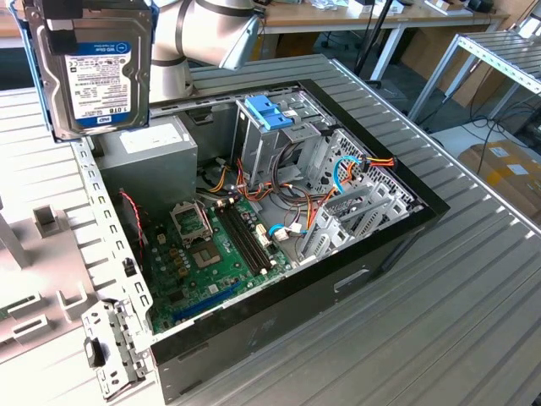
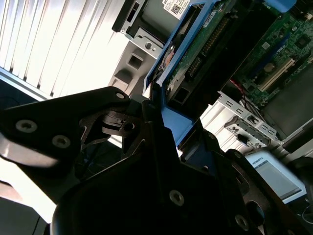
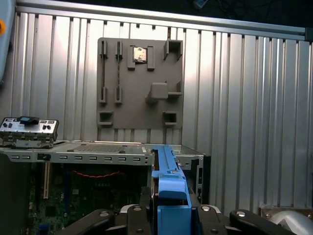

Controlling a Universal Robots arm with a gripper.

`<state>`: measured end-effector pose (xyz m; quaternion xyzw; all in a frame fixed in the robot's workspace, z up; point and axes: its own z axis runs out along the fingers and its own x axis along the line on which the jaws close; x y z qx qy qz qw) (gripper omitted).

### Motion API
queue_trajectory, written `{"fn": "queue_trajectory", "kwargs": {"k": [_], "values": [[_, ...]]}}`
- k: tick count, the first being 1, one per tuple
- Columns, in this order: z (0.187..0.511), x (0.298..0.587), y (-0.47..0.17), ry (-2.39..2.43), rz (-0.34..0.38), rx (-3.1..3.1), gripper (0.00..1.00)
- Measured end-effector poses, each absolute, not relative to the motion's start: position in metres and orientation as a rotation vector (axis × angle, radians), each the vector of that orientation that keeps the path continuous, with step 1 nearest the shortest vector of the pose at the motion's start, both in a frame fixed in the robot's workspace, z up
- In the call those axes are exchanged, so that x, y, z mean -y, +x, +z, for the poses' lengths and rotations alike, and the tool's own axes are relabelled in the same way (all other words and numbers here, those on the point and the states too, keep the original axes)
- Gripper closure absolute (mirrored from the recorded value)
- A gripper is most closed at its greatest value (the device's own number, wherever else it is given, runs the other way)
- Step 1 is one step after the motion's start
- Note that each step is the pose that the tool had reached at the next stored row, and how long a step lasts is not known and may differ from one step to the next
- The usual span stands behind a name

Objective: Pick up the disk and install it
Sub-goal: 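Pick up the disk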

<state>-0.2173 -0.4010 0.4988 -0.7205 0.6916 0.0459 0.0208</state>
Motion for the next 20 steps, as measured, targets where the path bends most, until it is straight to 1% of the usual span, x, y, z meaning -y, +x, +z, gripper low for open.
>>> {"fn": "queue_trajectory", "kwargs": {"k": [7,9,11,20], "values": [[0.498,0.401,-0.214,-2.234,0.142,-2.145,0.63],[0.497,0.403,-0.201,-2.234,0.142,-2.144,0.63],[0.495,0.412,-0.194,-2.234,0.142,-2.145,0.63],[0.494,0.416,-0.191,-2.234,0.142,-2.144,0.63]]}}
